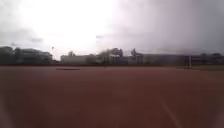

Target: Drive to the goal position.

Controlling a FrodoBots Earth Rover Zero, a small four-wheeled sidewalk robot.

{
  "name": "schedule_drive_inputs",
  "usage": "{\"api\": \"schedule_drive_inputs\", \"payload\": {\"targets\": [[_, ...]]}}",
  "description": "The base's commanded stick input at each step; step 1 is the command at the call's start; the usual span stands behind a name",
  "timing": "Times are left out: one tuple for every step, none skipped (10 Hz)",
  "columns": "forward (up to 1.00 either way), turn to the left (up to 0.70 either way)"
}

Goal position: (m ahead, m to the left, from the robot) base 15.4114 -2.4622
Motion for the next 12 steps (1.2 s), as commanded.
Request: {"api": "schedule_drive_inputs", "payload": {"targets": [[0.5,0.0],[0.5,0.0],[0.5,0.0],[0.5,0.0],[0.5,0.0],[0.5,0.0],[0.5,0.0],[0.5,0.0],[0.5,0.0],[0.5,0.0],[0.5,0.0],[0.5,0.0]]}}
